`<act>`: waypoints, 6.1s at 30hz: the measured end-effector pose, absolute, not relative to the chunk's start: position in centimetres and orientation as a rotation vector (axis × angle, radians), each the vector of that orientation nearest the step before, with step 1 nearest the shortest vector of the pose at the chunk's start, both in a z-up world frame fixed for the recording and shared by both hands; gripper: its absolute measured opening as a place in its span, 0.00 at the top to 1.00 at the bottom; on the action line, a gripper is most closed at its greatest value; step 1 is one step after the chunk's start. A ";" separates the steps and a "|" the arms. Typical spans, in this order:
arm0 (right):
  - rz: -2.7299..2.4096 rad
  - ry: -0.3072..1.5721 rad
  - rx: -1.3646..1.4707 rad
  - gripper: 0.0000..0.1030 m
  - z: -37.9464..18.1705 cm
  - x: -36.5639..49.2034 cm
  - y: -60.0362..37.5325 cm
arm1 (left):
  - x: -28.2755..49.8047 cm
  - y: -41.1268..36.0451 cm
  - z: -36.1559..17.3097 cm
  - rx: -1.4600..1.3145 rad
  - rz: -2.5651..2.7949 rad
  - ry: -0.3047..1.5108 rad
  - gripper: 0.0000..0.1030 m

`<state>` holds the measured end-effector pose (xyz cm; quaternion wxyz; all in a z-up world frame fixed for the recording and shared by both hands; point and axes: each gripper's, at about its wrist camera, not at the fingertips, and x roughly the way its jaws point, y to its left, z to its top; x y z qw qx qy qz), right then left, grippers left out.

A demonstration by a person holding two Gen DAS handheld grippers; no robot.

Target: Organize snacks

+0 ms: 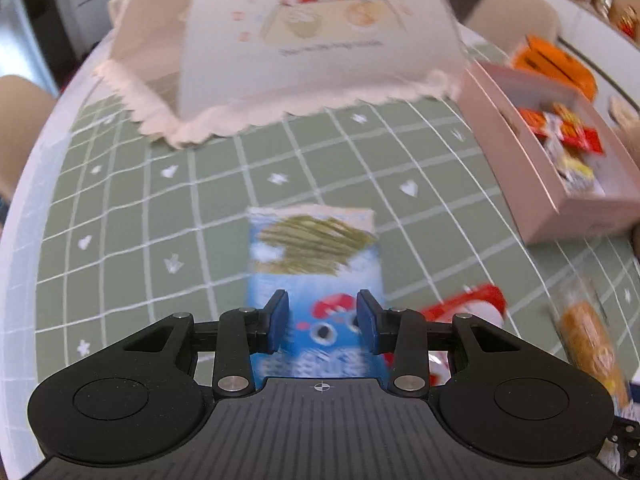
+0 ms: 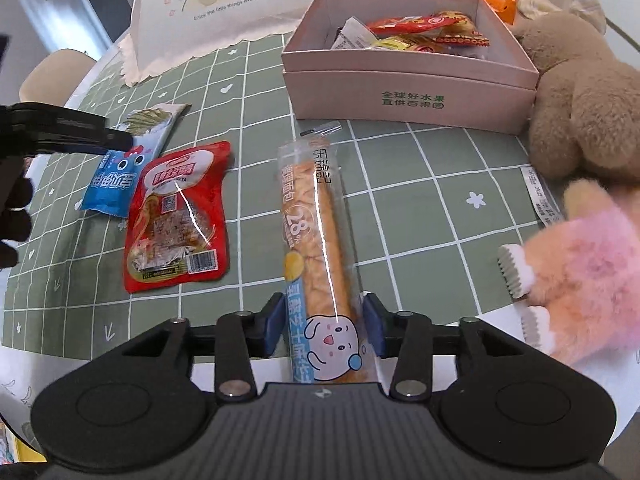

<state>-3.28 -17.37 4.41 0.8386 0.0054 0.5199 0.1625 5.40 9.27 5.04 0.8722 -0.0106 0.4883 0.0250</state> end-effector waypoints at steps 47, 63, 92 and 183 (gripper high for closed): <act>0.451 1.011 -0.157 0.04 2.8 -7.9 -20.3 | 2.2 -6.0 3.5 -0.274 -0.308 1.169 0.58; 0.744 0.878 -0.248 0.04 5.9 -6.3 -8.6 | -8.0 15.3 8.6 -0.551 0.117 0.885 0.66; 0.382 1.019 -0.198 0.16 2.5 -3.6 -12.8 | -7.6 9.7 5.3 -0.367 -0.090 1.068 0.76; 0.359 0.739 -0.035 0.29 16.3 -2.1 -25.2 | 1.0 2.3 26.3 -0.240 -0.263 0.546 0.68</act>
